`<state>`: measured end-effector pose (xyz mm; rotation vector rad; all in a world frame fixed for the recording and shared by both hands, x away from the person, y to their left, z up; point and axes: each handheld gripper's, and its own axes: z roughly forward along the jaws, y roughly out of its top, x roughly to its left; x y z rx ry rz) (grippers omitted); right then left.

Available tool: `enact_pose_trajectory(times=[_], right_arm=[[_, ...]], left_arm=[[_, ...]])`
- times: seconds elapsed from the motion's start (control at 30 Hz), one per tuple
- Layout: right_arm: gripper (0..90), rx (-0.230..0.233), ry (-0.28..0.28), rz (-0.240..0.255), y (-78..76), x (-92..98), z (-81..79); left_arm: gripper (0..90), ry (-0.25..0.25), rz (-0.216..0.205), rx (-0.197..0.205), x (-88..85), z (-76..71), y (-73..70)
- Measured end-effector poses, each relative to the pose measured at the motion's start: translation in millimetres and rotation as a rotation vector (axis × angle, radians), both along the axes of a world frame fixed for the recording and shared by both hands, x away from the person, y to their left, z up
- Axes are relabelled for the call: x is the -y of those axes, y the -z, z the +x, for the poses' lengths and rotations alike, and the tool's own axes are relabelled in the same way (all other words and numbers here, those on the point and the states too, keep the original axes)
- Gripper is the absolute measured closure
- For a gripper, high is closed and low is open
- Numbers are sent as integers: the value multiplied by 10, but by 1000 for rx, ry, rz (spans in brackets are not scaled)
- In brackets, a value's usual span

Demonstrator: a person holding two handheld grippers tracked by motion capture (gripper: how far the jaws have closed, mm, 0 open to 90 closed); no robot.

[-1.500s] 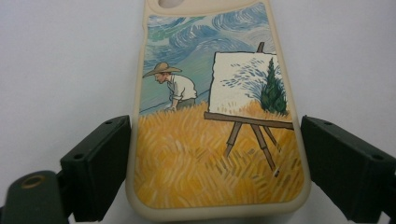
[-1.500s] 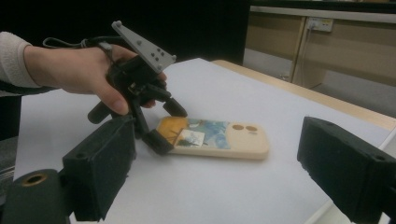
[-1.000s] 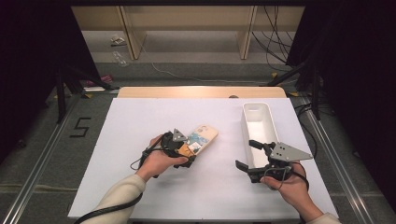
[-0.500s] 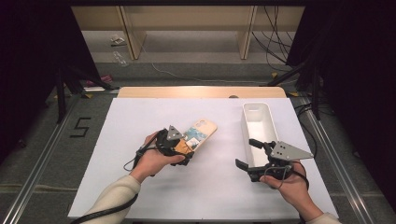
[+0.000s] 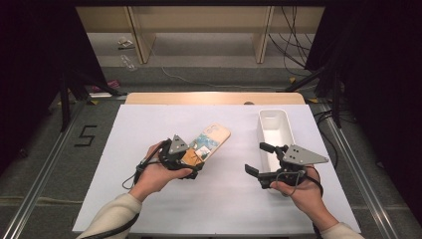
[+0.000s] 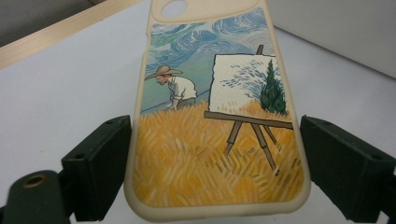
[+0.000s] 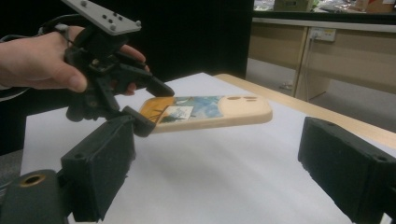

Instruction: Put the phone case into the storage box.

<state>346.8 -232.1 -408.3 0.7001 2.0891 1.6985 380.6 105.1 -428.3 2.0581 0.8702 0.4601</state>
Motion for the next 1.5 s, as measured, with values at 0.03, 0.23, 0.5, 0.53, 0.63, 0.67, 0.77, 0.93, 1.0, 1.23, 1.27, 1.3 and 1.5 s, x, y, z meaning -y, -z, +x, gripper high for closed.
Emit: enact_pose_trajectory(times=[0.03,0.23,0.5,0.53,0.63,0.67,0.77,0.93,1.0,1.23,1.27,1.3,1.5], right_arm=[[111,1,0,0,-10,-17,17],[63,-64,24,25,-53,-133,182],[50,-59,8,44,-193,-343,218],[52,-59,12,42,-195,-386,233],[46,-70,3,25,-177,-493,276],[45,-70,0,18,-167,-526,297],[45,-88,5,11,-140,-631,398],[47,-102,9,14,-150,-707,494],[48,-105,11,13,-152,-741,535],[56,-142,5,17,-115,-844,665],[56,-149,5,17,-111,-858,675],[58,-151,4,16,-108,-868,684],[63,-177,-12,12,-77,-954,743]], left_arm=[[116,3,-5,7,-17,-21,-11],[116,10,-25,27,-94,-143,-26],[116,11,-34,36,-154,-258,-39],[116,10,-37,39,-158,-269,-39],[116,9,-44,48,-179,-307,-53],[116,10,-47,46,-186,-322,-60],[116,13,-51,53,-204,-371,-69],[116,17,-54,63,-227,-446,-63],[116,18,-56,68,-236,-481,-61],[116,24,-60,87,-246,-557,-67],[116,24,-59,88,-246,-561,-66],[117,22,-61,91,-245,-567,-64],[117,25,-59,105,-226,-601,-63]])
